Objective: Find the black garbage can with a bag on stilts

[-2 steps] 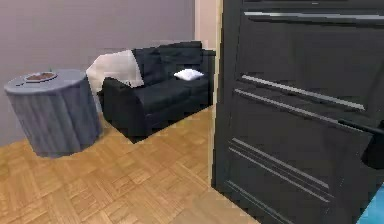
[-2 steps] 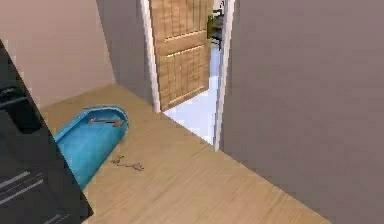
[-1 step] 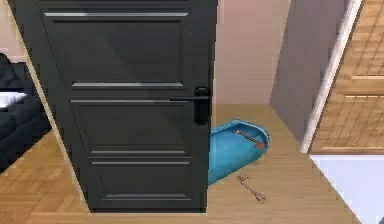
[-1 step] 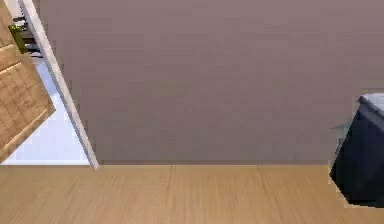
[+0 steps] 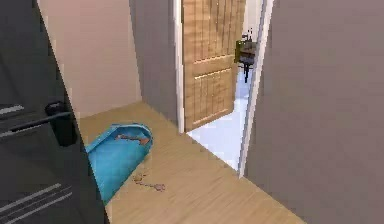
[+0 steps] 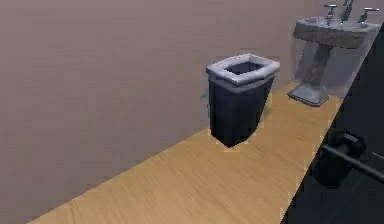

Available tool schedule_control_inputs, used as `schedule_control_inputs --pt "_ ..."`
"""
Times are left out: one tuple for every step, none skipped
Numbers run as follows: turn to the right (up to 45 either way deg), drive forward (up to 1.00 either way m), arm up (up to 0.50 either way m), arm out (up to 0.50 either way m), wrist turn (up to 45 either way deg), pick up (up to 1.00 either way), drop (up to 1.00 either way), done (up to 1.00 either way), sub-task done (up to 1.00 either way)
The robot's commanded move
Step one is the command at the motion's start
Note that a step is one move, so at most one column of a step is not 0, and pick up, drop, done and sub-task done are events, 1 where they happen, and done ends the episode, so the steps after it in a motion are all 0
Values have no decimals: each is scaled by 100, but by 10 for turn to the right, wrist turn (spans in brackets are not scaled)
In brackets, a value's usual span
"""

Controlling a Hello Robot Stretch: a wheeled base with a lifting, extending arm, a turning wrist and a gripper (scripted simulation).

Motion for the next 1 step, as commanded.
schedule_control_inputs --pt "0 100 0 0 0 0 0 0 0"
